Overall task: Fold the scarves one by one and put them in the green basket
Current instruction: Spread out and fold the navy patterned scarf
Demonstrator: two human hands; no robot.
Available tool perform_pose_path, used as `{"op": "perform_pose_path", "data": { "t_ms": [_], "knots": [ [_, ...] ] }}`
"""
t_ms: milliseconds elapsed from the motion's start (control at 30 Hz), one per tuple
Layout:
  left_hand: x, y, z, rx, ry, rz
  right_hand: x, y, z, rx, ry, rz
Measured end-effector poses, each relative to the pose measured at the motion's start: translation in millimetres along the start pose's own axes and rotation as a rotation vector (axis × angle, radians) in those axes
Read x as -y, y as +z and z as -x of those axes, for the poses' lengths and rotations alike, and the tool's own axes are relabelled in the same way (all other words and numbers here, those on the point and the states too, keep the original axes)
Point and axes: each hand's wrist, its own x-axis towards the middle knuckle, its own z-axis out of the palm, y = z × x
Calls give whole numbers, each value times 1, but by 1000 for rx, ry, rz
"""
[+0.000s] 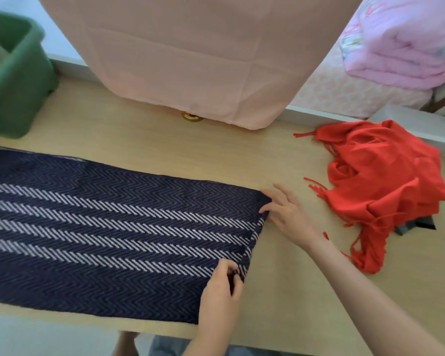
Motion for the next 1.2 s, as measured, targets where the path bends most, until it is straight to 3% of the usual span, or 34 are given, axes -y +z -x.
{"op": "perform_pose_path", "data": {
  "t_ms": [267,500,633,833,1200],
  "knots": [
    [26,-90,3,-187,-79,321,91,-9,-68,-103,-73,-131],
    [71,-183,11,-295,-99,314,211,7,-147,6,-155,-216],
    [117,-241,16,-442,-235,480,284,37,-185,99,-132,-297],
    [165,-333,20,-660,-281,696,396,91,-245,63,-281,-329],
    [253,-499,-5,-942,-262,611,579,186,-347,-90,-454,-289]
  ]
}}
